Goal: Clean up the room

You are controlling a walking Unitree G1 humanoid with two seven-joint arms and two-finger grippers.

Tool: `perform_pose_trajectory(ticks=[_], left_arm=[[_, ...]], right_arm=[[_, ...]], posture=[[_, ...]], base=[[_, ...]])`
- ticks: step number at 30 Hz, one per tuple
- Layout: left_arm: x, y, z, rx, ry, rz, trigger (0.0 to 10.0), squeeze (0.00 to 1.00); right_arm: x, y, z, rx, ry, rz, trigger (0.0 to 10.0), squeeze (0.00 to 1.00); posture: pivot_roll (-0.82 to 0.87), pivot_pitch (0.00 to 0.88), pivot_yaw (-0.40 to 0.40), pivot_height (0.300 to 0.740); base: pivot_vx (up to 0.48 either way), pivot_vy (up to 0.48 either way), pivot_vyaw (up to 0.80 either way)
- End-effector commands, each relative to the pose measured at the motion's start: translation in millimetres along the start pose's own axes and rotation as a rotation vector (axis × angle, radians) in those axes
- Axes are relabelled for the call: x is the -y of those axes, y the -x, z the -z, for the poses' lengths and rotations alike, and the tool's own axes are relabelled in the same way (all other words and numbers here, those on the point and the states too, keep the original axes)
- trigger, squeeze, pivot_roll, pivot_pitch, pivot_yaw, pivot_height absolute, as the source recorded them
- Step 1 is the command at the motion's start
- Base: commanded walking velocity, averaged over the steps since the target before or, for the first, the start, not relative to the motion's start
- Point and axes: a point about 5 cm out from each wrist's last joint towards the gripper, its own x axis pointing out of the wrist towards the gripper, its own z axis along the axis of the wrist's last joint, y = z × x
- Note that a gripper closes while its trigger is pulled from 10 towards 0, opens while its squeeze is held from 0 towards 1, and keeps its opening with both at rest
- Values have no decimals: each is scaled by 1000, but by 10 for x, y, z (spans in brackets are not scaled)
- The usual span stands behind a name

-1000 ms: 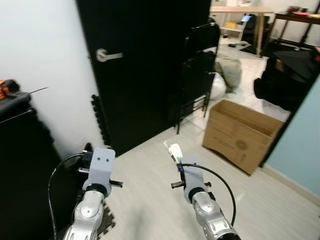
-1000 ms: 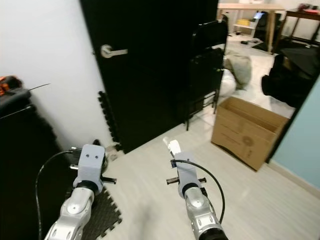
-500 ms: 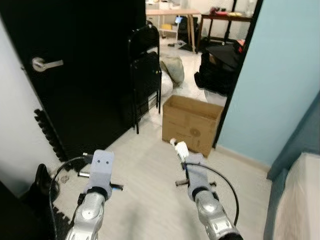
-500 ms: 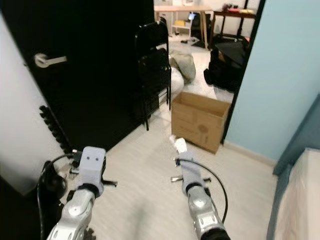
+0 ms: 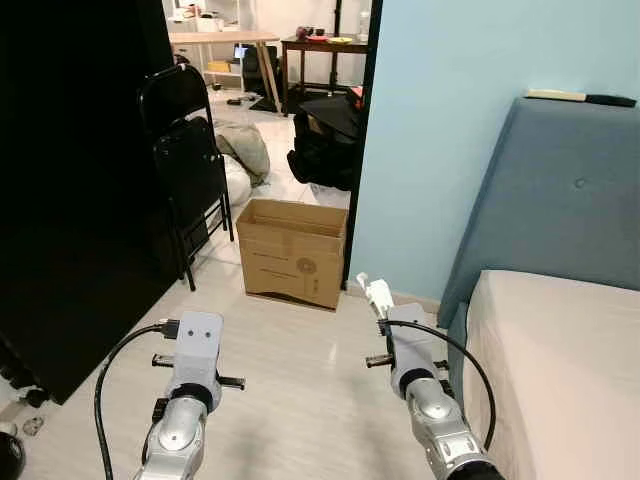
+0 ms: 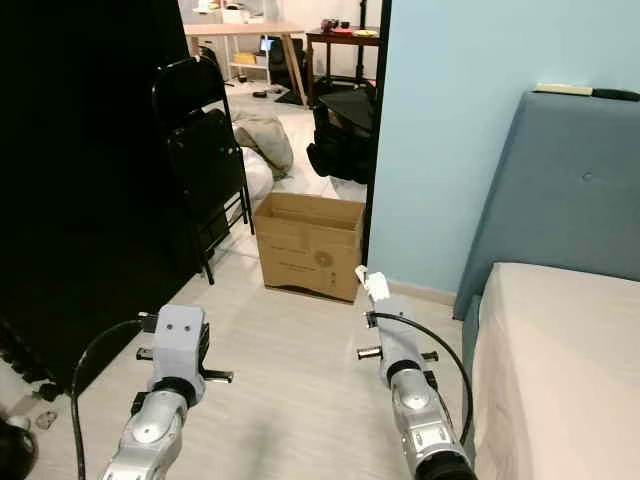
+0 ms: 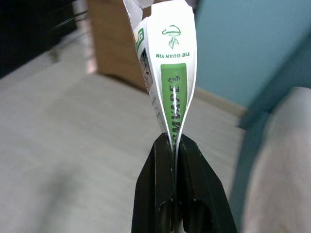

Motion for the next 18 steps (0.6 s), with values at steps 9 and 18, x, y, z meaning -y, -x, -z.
perform_pose_trajectory(ticks=[9, 18], left_arm=[[-82, 5, 9, 9, 21, -59, 10000, 0], [-121, -15, -15, 19, 46, -93, 10000, 0]], right_arm=[[-113, -12, -27, 4, -5, -67, 10000, 0], [-120, -7, -24, 6, 3, -80, 10000, 0]], posture=[[18, 0, 6, 740], [18, 0, 5, 740]], base=[[0, 0, 0], [107, 0, 0]])
